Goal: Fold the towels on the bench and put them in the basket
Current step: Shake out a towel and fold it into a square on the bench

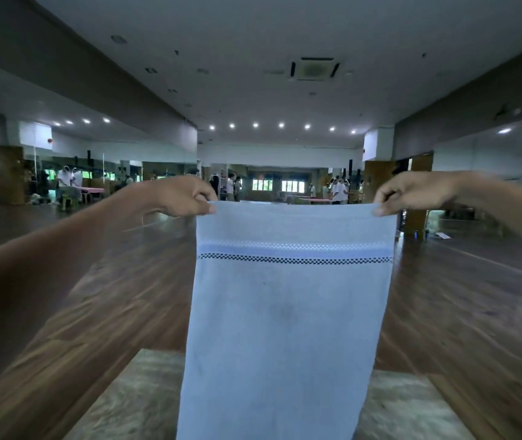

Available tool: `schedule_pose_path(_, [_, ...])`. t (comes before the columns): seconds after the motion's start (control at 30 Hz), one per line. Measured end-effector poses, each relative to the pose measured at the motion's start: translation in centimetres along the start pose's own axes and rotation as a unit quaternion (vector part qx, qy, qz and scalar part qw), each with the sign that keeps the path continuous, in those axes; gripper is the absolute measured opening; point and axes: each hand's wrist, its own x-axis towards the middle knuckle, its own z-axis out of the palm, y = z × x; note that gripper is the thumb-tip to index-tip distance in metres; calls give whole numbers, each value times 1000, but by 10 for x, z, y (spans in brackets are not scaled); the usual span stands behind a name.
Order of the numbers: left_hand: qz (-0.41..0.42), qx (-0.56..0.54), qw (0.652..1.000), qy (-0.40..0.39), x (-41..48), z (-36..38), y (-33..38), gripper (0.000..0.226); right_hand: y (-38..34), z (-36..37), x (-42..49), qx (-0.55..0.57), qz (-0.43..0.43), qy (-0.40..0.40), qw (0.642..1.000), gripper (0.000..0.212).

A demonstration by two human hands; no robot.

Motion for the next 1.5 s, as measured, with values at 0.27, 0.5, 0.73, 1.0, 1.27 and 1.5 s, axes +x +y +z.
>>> schedule_pose_path(0.27, [28, 38, 984, 173, 35, 12, 27, 17, 33, -7, -9, 44, -15, 216, 975, 7])
schedule_pose_path(0.5, [9, -80, 994, -70, 33, -1, 37, 12, 57, -30, -31, 104, 47, 0, 993, 38])
schedule_pose_path(0.73, [25, -57, 997, -43, 44, 7, 25, 21, 51, -28, -31, 120, 20, 6, 993, 29])
schedule_pose_path(1.0, [41, -88, 994, 58, 31, 6, 18, 9, 42, -21, -32, 164, -19, 97, 981, 8])
schedule_pose_path(1.27, [3, -209, 961, -182, 21, -1, 0, 87, 55, -22, -37, 233, 29, -148, 961, 61])
schedule_pose_path(1.5, [-52, -107, 989, -84, 44, 33, -5, 12, 55, 6, -8, 218, 99, -79, 968, 14])
